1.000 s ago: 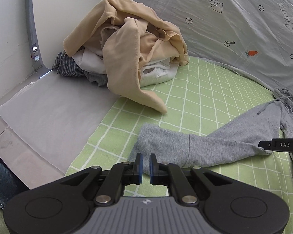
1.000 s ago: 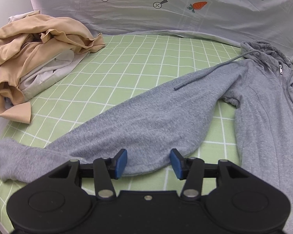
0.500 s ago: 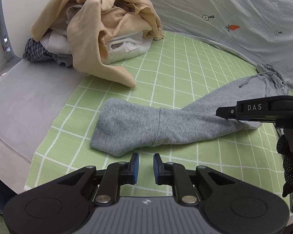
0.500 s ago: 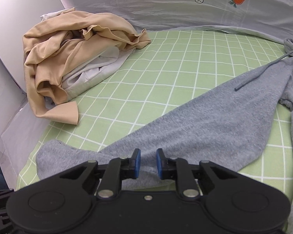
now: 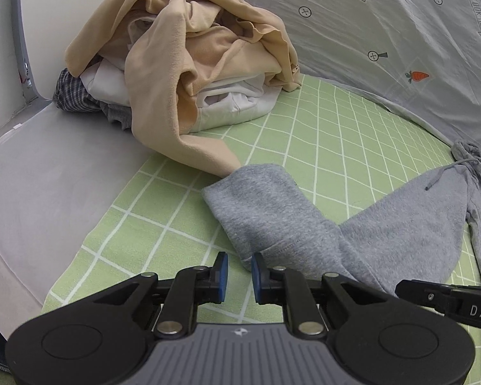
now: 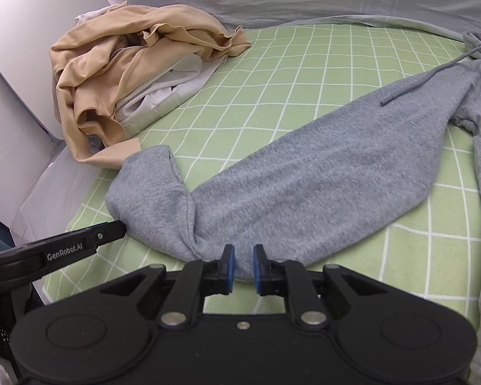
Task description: Fold clothes
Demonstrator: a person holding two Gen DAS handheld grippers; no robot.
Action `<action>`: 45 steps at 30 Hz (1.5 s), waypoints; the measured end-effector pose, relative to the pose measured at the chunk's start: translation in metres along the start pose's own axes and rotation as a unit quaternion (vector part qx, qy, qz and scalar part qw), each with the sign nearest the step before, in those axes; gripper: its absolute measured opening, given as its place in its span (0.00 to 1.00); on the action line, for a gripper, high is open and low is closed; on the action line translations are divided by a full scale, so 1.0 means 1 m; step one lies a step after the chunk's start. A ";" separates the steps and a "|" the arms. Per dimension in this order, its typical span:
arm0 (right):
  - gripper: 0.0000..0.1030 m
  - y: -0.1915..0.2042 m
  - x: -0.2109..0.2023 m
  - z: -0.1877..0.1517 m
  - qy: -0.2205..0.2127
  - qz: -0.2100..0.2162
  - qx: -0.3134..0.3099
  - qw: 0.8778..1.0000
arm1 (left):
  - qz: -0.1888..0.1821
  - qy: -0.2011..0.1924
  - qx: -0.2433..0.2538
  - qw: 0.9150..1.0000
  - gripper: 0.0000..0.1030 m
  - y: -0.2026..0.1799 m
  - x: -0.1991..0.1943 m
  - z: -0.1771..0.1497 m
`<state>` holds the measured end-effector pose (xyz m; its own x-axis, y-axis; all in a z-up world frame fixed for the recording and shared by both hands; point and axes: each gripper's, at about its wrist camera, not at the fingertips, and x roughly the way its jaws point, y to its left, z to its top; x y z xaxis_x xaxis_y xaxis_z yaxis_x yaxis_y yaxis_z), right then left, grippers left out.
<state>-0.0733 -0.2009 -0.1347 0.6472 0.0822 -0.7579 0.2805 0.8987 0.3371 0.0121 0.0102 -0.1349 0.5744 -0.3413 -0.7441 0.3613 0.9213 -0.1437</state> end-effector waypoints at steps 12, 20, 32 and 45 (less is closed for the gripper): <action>0.35 0.026 0.048 0.029 -0.009 0.098 0.013 0.995 | 0.021 0.022 -0.033 0.999 0.17 0.023 -0.024 -0.025; 0.08 0.039 0.033 0.012 -0.027 0.119 -0.025 0.992 | 0.026 0.010 -0.041 0.999 0.17 0.027 -0.038 -0.028; 0.21 0.045 0.012 -0.025 0.015 0.151 -0.041 0.988 | 0.029 0.015 -0.044 0.999 0.17 0.031 -0.052 -0.038; 0.11 0.019 0.022 0.013 -0.018 0.101 0.058 0.993 | 0.017 0.019 -0.036 0.999 0.18 0.019 -0.054 -0.047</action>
<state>-0.0446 -0.1877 -0.1378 0.7226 0.2395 -0.6484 0.2196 0.8099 0.5439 -0.0469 0.0552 -0.1284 0.5562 -0.3041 -0.7734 0.2877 0.9435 -0.1641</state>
